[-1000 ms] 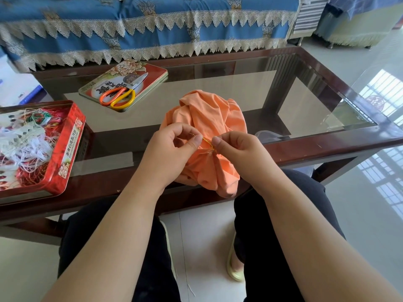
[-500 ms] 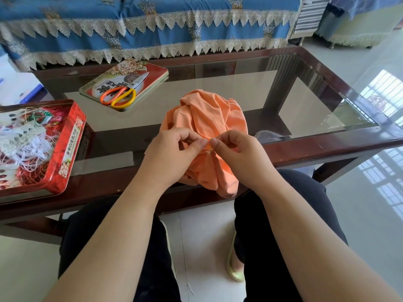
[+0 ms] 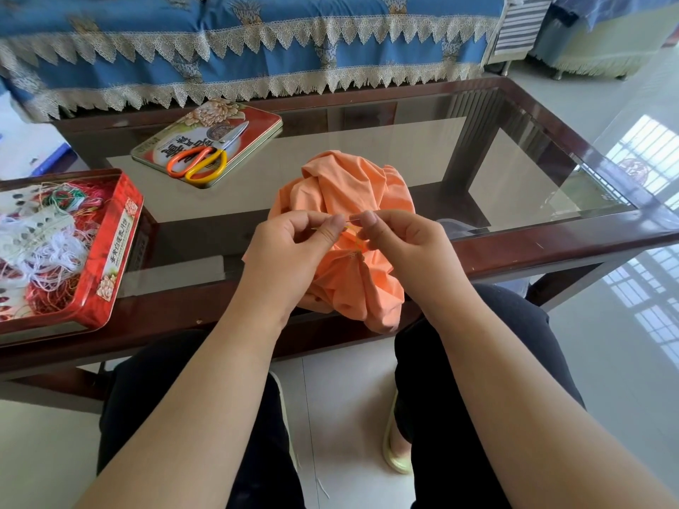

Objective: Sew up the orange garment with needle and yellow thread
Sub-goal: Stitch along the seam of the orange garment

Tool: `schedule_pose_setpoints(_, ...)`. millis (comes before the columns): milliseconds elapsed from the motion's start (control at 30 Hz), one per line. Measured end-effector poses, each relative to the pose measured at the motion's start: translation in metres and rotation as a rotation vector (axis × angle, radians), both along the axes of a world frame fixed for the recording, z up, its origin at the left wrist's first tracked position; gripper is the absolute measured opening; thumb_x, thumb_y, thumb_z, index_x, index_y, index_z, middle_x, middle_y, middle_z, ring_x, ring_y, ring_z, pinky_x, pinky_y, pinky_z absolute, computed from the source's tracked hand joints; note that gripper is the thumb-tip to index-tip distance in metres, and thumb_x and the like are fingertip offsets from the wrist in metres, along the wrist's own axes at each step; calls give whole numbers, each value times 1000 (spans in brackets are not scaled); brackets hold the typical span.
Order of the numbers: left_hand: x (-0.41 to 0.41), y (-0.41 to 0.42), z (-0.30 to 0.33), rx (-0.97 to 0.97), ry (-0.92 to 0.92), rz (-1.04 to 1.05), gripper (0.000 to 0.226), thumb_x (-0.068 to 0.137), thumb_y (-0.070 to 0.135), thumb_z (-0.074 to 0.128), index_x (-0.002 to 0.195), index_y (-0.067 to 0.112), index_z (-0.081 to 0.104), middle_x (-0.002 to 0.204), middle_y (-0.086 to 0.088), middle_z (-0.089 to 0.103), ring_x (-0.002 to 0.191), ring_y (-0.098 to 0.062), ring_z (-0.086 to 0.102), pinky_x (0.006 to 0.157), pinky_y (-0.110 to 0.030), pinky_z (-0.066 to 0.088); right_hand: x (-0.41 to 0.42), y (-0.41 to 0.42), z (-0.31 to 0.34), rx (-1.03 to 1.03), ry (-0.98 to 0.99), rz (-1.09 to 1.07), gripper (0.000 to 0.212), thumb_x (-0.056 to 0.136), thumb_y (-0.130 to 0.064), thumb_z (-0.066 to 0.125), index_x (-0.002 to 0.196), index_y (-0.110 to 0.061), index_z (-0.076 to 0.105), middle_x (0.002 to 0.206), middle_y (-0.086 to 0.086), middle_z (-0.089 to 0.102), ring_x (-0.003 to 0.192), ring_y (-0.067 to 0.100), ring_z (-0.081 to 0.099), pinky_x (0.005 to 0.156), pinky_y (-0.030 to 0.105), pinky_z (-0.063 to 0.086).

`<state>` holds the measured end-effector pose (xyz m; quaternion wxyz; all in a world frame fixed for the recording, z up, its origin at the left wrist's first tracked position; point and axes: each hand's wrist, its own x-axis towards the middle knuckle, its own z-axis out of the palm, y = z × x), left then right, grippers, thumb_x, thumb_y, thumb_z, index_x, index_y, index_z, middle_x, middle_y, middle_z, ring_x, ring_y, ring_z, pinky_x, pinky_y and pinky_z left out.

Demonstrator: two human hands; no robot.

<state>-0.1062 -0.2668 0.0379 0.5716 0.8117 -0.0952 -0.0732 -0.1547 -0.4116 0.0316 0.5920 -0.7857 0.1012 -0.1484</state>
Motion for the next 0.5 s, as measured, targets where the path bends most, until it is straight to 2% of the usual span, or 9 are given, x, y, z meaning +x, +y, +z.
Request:
schedule_pose_setpoints(167,-3,-3,0,80,-61,-65,25,82,58,58,97,40,68,102,16,67,93,4,57,68,-8,39,3,5,1,206,19,21,14,90,-27,63,92,-17,74,69,-14,69,68,-4,61,65,10,47)
schedule_pose_setpoints(300,-1,-3,-2,70,-49,-66,21,84,56,59,98,42,66,110,12,65,103,-4,56,72,-12,40,5,2,0,367,78,4,21,85,-31,67,90,-11,73,73,-6,67,67,2,58,72,19,51)
schedule_pose_setpoints(367,-1,-4,-3,75,-54,-59,21,83,56,59,97,42,65,110,12,65,102,-4,55,71,-13,40,5,0,0,356,88,-5,26,82,-34,68,88,-8,72,73,-2,66,67,5,59,72,21,51)
schedule_pose_setpoints(500,-2,-5,-2,35,-27,-62,28,80,59,61,99,40,66,107,15,65,98,0,56,70,-14,41,4,-2,-1,280,53,-40,33,84,-32,68,88,0,69,64,-6,63,60,0,57,64,13,49)
